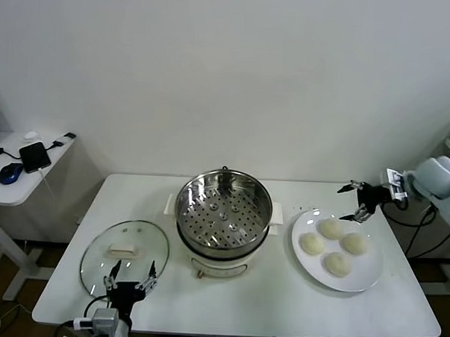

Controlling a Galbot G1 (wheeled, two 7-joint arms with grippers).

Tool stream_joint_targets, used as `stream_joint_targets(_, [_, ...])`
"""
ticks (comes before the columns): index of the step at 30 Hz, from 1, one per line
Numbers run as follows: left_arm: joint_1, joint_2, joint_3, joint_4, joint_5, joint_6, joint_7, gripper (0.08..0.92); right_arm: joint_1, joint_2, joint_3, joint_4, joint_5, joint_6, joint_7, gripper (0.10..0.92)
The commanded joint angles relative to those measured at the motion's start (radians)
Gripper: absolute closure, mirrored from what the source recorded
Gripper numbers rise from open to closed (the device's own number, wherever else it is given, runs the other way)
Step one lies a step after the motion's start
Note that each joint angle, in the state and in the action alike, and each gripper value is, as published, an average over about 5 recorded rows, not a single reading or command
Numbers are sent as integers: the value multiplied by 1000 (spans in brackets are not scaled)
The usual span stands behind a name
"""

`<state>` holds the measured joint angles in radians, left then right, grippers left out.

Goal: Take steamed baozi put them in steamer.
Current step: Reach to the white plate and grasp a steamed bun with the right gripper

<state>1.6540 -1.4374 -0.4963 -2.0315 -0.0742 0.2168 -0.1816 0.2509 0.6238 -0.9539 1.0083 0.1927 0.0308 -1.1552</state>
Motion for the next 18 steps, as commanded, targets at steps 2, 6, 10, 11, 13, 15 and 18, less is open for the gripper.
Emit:
stream_joint_targets(2, [0, -6, -8, 5, 1, -11, -1, 177, 222, 196, -417, -241, -7, -22, -71, 203])
stream_joint_targets(6, [5, -5, -14, 4, 2, -13, -1, 177, 132, 246, -354, -283, -11, -51, -33, 203])
stream_joint_targets(10, [11, -5, -20, 7, 7, -22, -2, 177, 61, 285, -293, -311, -37, -63, -4, 203])
stream_joint_targets(11, [12, -6, -21, 9, 9, -25, -3, 177, 47, 295, -280, -319, -46, -65, 2, 203])
stream_joint_targets(13, [14, -7, -21, 11, 13, -30, -4, 177, 20, 311, -258, -337, -65, -66, 13, 203])
stream_joint_targets(15, [17, -9, -20, 13, 14, -32, -5, 177, -6, 326, -233, -359, -81, -67, 21, 203])
stream_joint_targets(18, [21, -11, -18, 15, 16, -36, -6, 177, -39, 344, -187, -398, -107, -65, 31, 203])
